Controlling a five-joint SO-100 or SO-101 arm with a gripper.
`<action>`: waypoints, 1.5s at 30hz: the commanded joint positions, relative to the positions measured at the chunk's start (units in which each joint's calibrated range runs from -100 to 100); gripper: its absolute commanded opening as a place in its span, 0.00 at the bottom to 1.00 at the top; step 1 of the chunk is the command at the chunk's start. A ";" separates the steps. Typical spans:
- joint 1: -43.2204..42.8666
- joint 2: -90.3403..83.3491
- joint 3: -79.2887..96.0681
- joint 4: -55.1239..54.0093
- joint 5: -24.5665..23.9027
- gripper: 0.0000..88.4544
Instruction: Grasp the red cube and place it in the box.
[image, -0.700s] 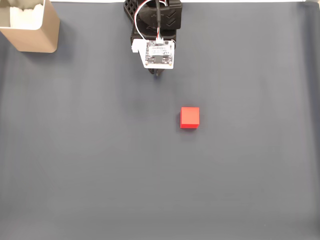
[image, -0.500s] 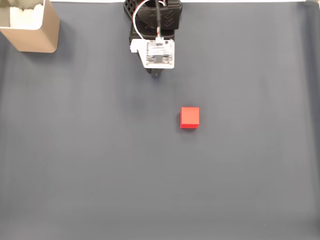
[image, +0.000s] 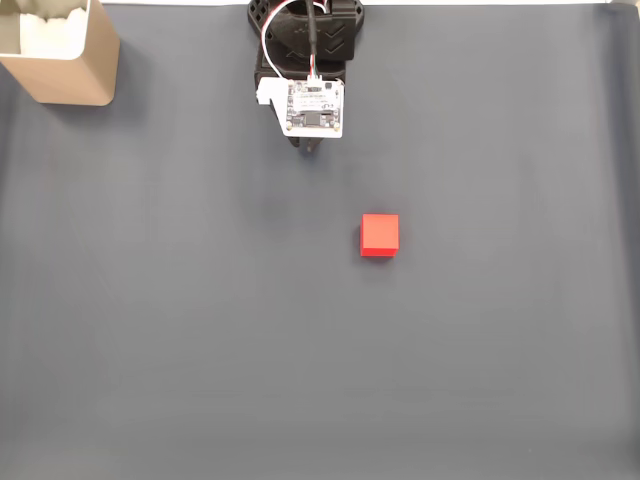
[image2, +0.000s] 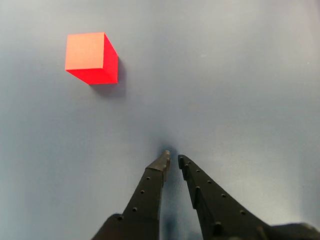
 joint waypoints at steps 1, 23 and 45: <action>-0.01 0.09 0.81 0.96 -0.29 0.01; -0.30 0.09 0.81 0.63 -1.81 0.00; -0.16 1.04 -0.10 -13.55 -3.76 0.00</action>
